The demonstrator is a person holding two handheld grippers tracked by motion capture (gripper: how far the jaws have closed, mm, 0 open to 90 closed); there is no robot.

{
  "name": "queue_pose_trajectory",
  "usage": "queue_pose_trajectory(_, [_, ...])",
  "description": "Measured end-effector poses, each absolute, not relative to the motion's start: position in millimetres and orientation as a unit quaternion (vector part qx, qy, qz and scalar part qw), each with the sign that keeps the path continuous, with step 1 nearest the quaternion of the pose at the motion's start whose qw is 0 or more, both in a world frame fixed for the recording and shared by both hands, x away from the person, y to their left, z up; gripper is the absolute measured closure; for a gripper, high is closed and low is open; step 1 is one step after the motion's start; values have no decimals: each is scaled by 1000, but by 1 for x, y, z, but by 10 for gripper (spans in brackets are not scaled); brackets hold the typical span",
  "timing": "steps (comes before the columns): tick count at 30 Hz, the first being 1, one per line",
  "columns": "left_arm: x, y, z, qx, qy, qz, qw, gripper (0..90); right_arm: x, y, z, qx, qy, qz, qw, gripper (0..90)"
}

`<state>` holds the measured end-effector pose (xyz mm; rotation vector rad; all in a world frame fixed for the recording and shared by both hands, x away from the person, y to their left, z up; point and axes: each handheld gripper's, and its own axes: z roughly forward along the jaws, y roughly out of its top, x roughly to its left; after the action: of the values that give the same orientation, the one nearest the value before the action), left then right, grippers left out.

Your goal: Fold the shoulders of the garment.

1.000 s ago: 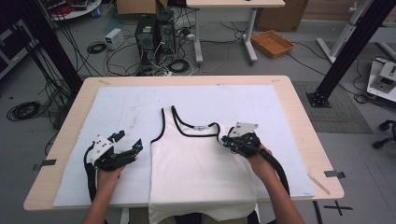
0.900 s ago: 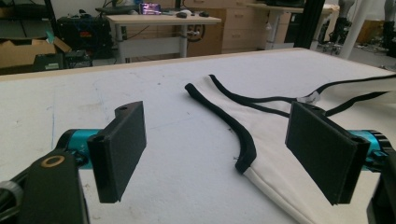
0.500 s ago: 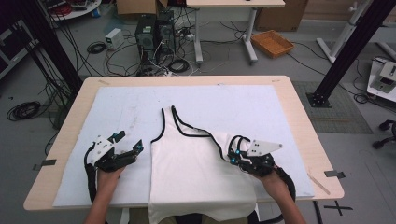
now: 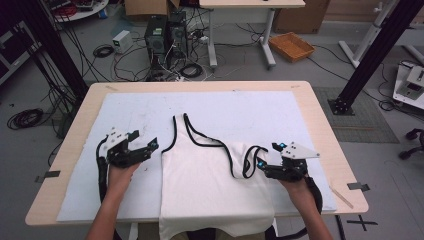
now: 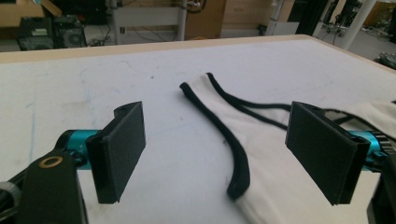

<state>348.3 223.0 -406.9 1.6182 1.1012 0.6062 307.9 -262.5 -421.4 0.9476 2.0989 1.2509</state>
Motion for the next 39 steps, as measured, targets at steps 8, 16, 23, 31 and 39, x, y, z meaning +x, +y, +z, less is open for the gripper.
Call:
queue_pose_trajectory(8, [413, 186, -400, 711, 496, 200, 456, 211, 316, -279, -425, 380, 761, 465, 245, 215])
queue_pose_trajectory(16, [448, 164, -425, 722, 539, 166, 401, 269, 316, -285, -429, 394, 758, 461, 239, 214])
queue_pose_trajectory(23, [461, 145, -424, 746, 503, 214, 380, 294, 313, -291, -429, 404, 750, 465, 241, 209])
queue_pose_trajectory(31, [477, 139, -444, 768, 500, 218, 336, 411, 313, -290, -431, 404, 753, 462, 239, 209])
queue_pose_trajectory(39, [477, 145, -445, 769, 495, 198, 353, 808, 313, -291, -432, 405, 753, 461, 237, 209])
